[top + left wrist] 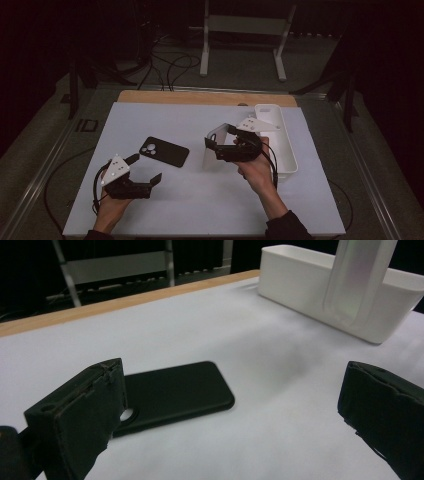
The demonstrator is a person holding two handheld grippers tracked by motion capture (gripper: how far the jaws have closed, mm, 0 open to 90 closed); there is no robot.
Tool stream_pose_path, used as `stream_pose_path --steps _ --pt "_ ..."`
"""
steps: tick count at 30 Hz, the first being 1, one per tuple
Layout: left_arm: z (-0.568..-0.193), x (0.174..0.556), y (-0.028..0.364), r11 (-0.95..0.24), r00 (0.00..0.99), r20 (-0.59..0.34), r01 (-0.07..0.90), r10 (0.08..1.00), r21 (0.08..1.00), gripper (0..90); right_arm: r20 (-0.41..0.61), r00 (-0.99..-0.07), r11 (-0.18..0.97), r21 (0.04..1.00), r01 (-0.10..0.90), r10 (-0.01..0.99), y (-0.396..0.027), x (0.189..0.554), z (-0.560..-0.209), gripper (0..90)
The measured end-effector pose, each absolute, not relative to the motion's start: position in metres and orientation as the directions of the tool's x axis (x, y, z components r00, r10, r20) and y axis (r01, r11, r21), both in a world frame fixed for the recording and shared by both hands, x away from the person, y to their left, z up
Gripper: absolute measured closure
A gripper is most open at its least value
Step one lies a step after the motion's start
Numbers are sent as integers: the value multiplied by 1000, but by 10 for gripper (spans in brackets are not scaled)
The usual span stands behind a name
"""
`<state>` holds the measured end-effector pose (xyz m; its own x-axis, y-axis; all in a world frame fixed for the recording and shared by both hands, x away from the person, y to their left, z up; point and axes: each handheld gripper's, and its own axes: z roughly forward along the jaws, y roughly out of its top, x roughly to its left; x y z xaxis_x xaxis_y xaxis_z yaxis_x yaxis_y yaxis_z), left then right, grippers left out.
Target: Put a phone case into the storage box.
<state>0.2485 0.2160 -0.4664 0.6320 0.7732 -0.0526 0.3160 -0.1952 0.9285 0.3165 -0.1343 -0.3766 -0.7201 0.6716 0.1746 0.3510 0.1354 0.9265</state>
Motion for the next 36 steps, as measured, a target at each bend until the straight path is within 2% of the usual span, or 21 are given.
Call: stream_pose_path --steps 17,36 --pt "-488 230 242 -202 613 -52 337 789 919 2 193 -692 102 927 362 696 -149 323 -369 168" --pt "-492 229 243 -205 603 -27 313 797 927 3 192 -615 73 923 379 765 -177 352 -356 168"
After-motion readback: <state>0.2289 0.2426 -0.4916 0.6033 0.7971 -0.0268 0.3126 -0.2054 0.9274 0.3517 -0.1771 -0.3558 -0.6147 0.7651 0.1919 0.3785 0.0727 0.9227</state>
